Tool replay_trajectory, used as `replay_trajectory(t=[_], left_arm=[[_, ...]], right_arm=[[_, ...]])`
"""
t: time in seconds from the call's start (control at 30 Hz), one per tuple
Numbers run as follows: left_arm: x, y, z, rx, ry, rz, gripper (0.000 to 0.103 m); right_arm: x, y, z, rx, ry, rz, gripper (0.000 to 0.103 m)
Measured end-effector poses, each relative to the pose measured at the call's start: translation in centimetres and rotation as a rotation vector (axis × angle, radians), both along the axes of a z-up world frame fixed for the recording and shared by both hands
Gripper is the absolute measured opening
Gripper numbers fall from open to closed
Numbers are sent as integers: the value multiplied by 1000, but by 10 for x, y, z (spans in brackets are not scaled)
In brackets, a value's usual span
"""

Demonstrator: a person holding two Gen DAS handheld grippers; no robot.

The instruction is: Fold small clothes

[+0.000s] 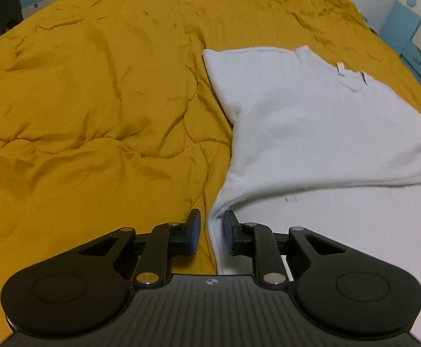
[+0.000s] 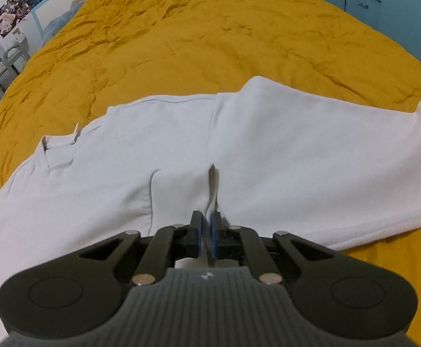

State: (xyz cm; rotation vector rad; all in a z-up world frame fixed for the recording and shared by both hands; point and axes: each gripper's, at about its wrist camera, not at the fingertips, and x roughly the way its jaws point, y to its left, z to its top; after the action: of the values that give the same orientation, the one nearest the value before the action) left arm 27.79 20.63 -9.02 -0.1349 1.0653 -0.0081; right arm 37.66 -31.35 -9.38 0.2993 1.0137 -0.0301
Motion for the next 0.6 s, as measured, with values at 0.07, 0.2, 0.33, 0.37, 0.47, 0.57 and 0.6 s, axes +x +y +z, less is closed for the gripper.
replay_trajectory(t=[0.07,0.2,0.33,0.37,0.47,0.57,0.6], left_arm=[[-3,1,12,-10,-21,-32,24],[-2,12,31,-89,-156,-25,31],[26,30,22,-246,-201,146,35],[33,34,16,-281,-201,187,35],[60,43,-6,-396,-173,294,35],[82,46,-24,-470,-140,349,35],[87,47,-29,-480,-134,366,35]], right_arm=[[-7,-4,5,-44,5,0,5],[-24,-19,19,15,-32,9,14],[-28,-20,18,142,-37,5,26],[-26,-17,15,167,-28,4,26],[-25,-7,2,150,6,-9,28],[-26,-3,-9,145,19,-28,16],[-28,-3,-9,140,11,-37,7]])
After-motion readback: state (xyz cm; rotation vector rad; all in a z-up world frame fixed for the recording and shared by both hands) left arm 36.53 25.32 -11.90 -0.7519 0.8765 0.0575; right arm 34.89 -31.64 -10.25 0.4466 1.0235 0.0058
